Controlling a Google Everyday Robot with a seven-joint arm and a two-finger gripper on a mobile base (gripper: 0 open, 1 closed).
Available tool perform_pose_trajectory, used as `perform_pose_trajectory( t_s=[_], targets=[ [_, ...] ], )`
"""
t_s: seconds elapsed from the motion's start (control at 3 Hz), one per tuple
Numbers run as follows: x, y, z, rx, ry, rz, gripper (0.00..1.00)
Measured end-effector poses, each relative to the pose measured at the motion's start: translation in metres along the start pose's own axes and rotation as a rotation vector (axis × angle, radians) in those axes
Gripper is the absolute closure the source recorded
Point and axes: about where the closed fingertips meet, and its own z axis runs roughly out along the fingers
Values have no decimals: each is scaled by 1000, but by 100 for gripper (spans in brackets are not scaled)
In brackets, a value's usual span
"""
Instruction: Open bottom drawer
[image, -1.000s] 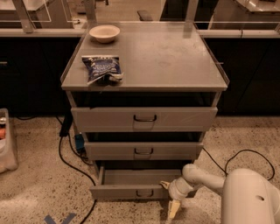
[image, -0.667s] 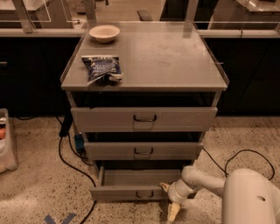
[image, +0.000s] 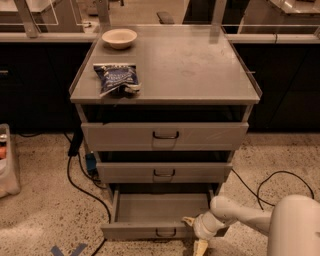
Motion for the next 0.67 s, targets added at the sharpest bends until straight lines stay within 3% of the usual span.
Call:
perform_pose_trajectory(
  t_s=[0.67],
  targets=[
    [4,32,12,-61,30,32,0]
  ],
)
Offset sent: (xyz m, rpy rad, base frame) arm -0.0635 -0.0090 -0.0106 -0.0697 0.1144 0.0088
